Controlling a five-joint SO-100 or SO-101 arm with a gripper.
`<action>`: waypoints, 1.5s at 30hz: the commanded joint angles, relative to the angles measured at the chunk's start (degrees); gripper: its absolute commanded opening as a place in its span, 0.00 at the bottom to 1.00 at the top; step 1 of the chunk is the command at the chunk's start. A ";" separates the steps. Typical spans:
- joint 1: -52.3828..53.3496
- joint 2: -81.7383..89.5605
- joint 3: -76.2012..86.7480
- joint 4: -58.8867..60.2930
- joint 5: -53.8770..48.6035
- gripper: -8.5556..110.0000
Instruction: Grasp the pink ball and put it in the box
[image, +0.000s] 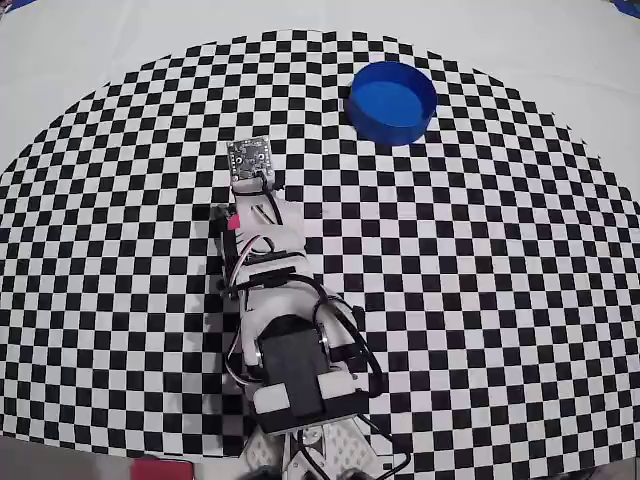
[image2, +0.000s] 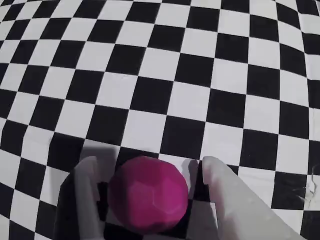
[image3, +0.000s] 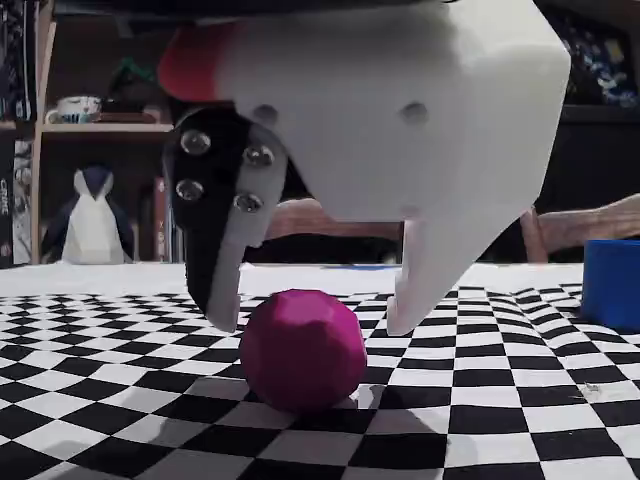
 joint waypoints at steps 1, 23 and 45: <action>-0.53 -0.35 -2.29 -1.05 -0.26 0.27; -0.53 -2.37 -2.81 -0.53 -0.26 0.27; -0.44 -3.34 -4.75 4.31 -0.26 0.27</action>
